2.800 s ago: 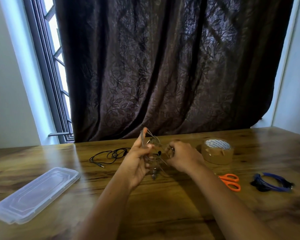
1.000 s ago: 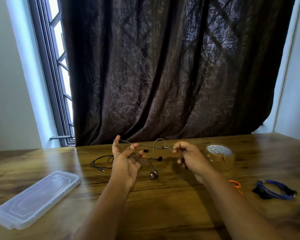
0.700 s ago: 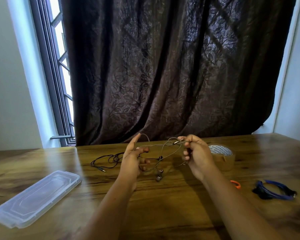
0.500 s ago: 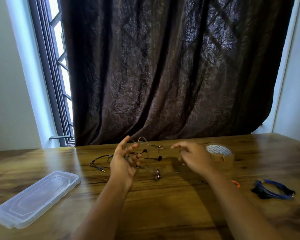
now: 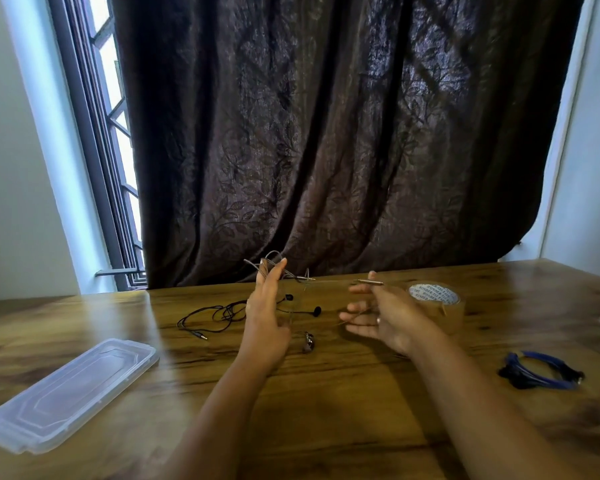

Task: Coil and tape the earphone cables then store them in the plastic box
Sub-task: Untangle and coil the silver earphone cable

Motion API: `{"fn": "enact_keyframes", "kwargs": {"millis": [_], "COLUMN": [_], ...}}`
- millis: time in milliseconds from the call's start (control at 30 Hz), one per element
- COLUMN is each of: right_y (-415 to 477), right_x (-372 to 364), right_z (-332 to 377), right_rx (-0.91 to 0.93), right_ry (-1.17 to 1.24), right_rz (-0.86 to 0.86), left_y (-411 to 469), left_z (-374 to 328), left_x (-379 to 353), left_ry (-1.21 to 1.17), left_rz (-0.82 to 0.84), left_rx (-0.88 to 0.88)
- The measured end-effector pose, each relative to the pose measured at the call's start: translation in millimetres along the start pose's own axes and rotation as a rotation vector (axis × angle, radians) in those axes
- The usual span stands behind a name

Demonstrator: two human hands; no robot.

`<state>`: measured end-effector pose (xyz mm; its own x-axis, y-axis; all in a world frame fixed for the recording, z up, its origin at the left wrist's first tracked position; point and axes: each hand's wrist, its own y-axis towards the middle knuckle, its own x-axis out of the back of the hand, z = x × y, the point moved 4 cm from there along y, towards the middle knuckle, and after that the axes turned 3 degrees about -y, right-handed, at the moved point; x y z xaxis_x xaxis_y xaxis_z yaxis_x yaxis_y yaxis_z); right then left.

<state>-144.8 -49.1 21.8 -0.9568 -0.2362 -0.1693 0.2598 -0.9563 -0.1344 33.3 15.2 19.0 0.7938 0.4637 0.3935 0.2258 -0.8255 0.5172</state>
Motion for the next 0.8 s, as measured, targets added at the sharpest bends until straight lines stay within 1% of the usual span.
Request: {"fn": "enact_keyframes", "kwargs": {"millis": [33, 67, 167, 267, 333, 400, 500, 533, 600, 667, 733, 800], "right_y": [-1.4, -2.7, -7.9, -12.2, -12.1, -12.8, -16.1, -17.0, -17.8, -18.0, -18.8, -21.1], "right_x": [-3.3, -5.6, -3.4, 1.4, 2.1, -2.6, -12.1, -14.4, -17.3, -19.6, -22.5, -24.7], "right_z": [0.5, 1.3, 3.0, 4.8, 4.6, 1.3, -2.2, -1.4, 1.7, 4.5, 6.5, 9.1], "right_rx": [-0.044, -0.071, -0.127, -0.143, -0.145, -0.161, -0.172, -0.164, -0.125, -0.073, -0.006, 0.07], "right_ry": [0.077, 0.066, -0.183, -0.395, -0.462, -0.467, -0.423, -0.402, -0.355, -0.301, -0.265, -0.256], "right_rz": [0.048, 0.077, 0.142, 0.186, 0.223, 0.305, 0.418, 0.431, 0.436, 0.445, 0.436, 0.426], "left_y": [-0.1, -0.3, -0.4, -0.1, -0.8, -2.0, -4.9, -6.2, -6.1, -4.3, -4.1, -2.6], "left_z": [-0.9, -2.2, -1.7, 11.5, 15.2, 10.1, -7.8, -13.3, -19.5, -16.4, -7.6, -0.3], "left_x": [-0.7, 0.1, 8.1, 24.5, 27.3, 17.6, -10.8, -18.0, -22.5, -19.2, -15.4, -12.3], "left_ry": [0.005, -0.006, -0.04, -0.059, -0.039, -0.026, -0.064, -0.099, -0.138, -0.098, -0.011, 0.118], "left_rz": [0.001, -0.009, -0.078, -0.18, -0.163, -0.062, 0.19, 0.242, 0.257, 0.235, 0.203, 0.125], "left_rx": [-0.006, 0.001, 0.054, 0.116, 0.123, 0.113, 0.098, 0.089, 0.034, -0.014, -0.038, -0.074]}}
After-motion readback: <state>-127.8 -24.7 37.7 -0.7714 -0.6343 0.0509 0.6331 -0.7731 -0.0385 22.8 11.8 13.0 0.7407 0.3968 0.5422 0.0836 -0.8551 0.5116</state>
